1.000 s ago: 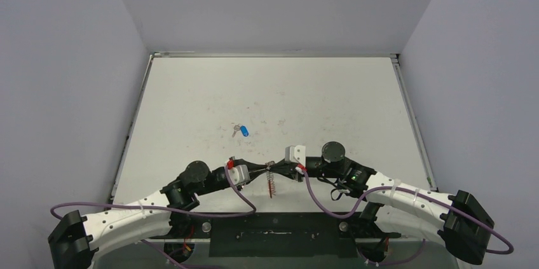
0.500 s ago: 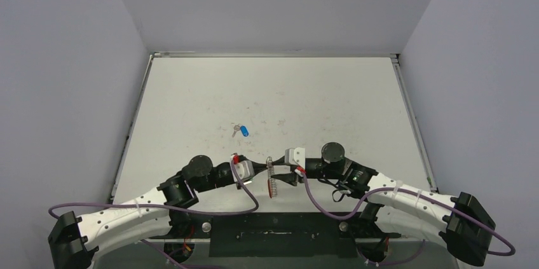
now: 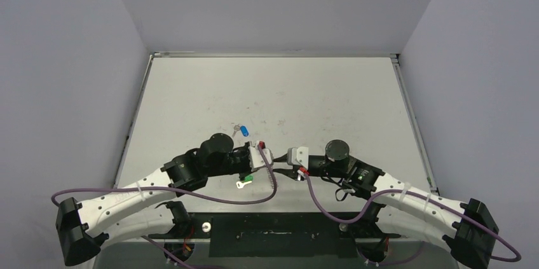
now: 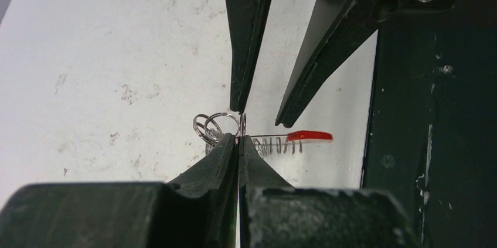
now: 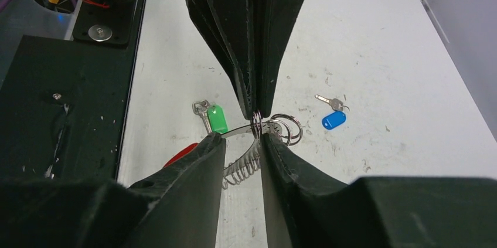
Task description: Put the keys on the keyring
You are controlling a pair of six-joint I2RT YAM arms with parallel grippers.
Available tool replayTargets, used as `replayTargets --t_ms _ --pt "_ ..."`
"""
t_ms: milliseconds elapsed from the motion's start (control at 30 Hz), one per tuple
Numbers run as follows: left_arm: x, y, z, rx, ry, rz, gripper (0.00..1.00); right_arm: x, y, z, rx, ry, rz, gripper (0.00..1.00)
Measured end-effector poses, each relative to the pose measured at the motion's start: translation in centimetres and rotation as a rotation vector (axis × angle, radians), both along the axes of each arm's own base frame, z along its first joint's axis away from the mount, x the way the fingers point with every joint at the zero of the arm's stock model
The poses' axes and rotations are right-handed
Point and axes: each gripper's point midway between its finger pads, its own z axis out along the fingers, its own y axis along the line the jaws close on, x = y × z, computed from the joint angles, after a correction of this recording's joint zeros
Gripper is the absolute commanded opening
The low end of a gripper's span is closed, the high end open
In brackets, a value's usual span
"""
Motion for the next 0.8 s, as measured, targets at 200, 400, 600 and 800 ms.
replayTargets --t_ms 200,400,600,800 --pt "-0.1 -0.1 -1.3 0.119 0.048 -0.017 0.00 0.1 0.2 -0.8 -0.022 0.007 0.002 0.26" --pt "-0.4 0.2 -2.3 0.165 0.065 -0.036 0.00 0.2 0.2 -1.2 -0.034 0.010 0.002 0.36" --pt "-0.9 -0.1 -2.2 0.157 0.071 -0.062 0.00 0.4 0.4 -1.2 -0.030 0.008 0.003 0.30" --pt "-1.1 -0.2 -2.2 0.152 0.074 -0.073 0.00 0.5 0.7 -2.1 -0.051 0.028 0.008 0.13"
